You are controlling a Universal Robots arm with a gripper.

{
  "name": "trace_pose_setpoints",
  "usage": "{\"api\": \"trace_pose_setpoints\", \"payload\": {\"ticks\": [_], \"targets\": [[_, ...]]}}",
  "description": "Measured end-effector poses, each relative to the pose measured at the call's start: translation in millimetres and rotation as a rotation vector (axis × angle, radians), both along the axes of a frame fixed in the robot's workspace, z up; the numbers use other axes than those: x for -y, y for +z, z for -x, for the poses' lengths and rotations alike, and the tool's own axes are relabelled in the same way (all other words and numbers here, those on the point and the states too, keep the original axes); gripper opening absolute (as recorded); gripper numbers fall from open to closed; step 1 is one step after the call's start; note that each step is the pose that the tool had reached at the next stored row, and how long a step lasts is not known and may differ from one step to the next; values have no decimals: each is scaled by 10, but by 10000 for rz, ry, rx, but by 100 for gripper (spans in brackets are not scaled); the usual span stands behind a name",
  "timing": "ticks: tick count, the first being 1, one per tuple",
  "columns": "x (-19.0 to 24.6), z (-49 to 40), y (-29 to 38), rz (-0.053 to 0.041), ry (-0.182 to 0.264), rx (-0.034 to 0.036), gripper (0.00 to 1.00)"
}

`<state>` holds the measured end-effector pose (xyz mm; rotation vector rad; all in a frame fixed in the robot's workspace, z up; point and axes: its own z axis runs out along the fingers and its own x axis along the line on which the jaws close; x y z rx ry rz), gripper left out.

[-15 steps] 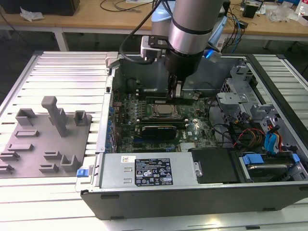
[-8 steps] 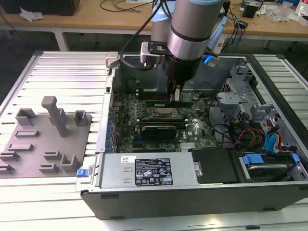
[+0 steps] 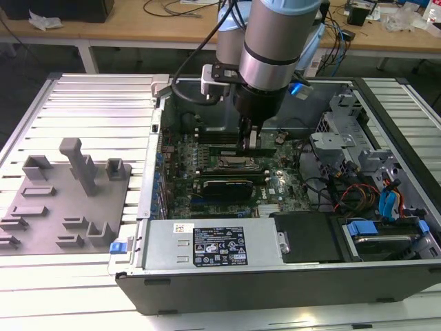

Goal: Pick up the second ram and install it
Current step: 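Insert the second ram into the second slot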

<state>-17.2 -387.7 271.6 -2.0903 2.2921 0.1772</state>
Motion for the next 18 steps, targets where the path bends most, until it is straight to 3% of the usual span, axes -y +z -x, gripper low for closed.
{"api": "trace_pose_setpoints", "payload": {"ticks": [10, 12, 18], "targets": [[0, 9, -78, 5, -2, 0, 14], [0, 73, -134, 5, -1, 0, 14], [0, 116, -285, 15, 2, -1, 14]]}}
